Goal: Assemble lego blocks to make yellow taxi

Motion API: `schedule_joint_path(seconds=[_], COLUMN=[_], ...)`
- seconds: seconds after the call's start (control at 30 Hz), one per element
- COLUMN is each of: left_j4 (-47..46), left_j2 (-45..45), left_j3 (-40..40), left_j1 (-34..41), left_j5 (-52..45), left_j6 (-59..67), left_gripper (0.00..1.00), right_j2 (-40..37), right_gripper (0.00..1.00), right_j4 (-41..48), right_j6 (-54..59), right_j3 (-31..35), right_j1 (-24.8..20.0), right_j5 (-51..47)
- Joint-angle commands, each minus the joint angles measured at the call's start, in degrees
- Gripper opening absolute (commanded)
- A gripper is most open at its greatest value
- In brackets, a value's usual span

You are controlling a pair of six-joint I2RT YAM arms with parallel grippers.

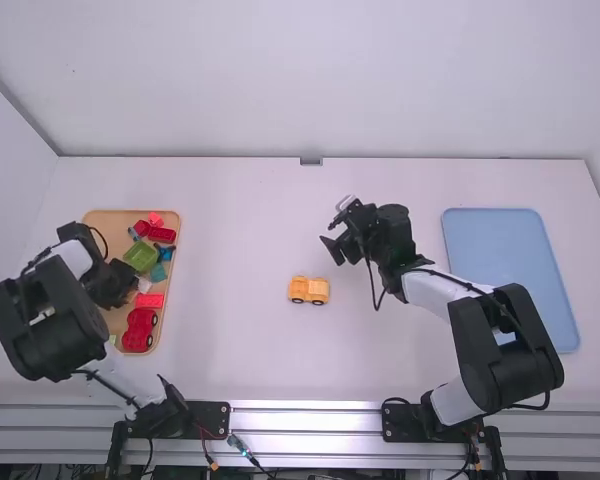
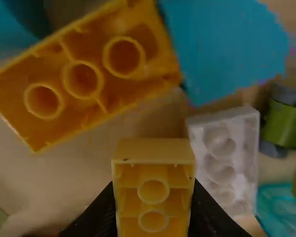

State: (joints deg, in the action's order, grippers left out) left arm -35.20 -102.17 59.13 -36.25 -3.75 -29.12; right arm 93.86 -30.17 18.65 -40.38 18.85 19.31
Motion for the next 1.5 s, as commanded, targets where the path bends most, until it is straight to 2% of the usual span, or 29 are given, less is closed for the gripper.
schedule_joint_path(seconds=[0.0,0.07,0.17,0.2,0.3,0.37,0.5,0.53,0.63,0.67,0.73,0.87,1.0,1.13,1.27,1.47], left_j4=[-2.21,-3.61,-3.34,-2.4,-0.7,1.84,10.8,11.34,20.7,20.7,29.27,40.76,55.45,65.94,72.37,73.29], left_j2=[3.17,4.24,6.99,8.55,10.75,12.44,13.84,13.84,13.81,13.81,13.77,13.77,13.77,13.75,13.75,13.75], left_j3=[3.15,4.42,4.96,4.85,4.39,3.58,0.72,0.55,-2.97,-2.97,-6.38,-10.99,-16.28,-20.24,-22.86,-23.19], left_j1=[0.33,1.01,3.26,5.29,9.11,13.18,22.58,22.99,29.05,29.05,32.81,36.06,37.88,38.58,38.77,38.8], left_j5=[-3.34,-3.52,-9.31,-14.1,-18.71,-23.8,-38.77,-39.36,-46.8,-46.8,-54.21,-63.98,-66.31,-66.31,-66.31,-66.64], left_j6=[1.99,1.99,7.65,12.09,16.28,20.55,32.0,32.39,33.27,33.27,35.63,39.26,34.53,31.21,29.73,29.33], left_gripper=[0.04,0.02,0.02,0.02,0.02,0.02,0.02,0.02,0.02,0.02,0.02,0.02,0.02,0.02,0.02,0.02], right_j2=[-0.17,-0.17,-0.17,-0.17,-0.15,0.33,4.5,4.74,9.81,9.81,13.97,18.82,21.05,21.14,21.14,21.14], right_gripper=[0.98,0.99,0.99,0.99,0.99,0.99,0.99,0.99,1.0,1.0,0.99,0.95,0.9,0.87,0.86,0.85], right_j4=[-1.05,-1.88,-4.57,-5.53,-5.38,-5.49,-5.92,-5.97,-8.26,-8.26,-9.53,-11.76,-11.41,-11.5,-12.74,-13.16], right_j6=[-6.08,-7.26,-7.85,-10.78,-15.34,-17.42,-21.62,-21.73,-22.18,-22.18,-25.59,-26.38,-26.38,-26.16,-26.21,-25.75], right_j3=[-0.11,-0.11,-0.2,-0.81,-2.4,-3.96,-8.9,-9.14,-13.75,-13.75,-17.7,-21.97,-24.96,-25.33,-25.33,-25.33], right_j1=[0.33,0.33,0.33,0.15,-0.96,-1.97,-3.89,-3.93,-4.55,-4.55,-4.57,-3.98,-3.5,-1.79,-0.24,2.01], right_j5=[0.46,2.36,9.57,10.75,11.89,16.85,30.18,30.91,45.35,45.35,52.61,62.34,70.12,70.07,70.07,69.16])
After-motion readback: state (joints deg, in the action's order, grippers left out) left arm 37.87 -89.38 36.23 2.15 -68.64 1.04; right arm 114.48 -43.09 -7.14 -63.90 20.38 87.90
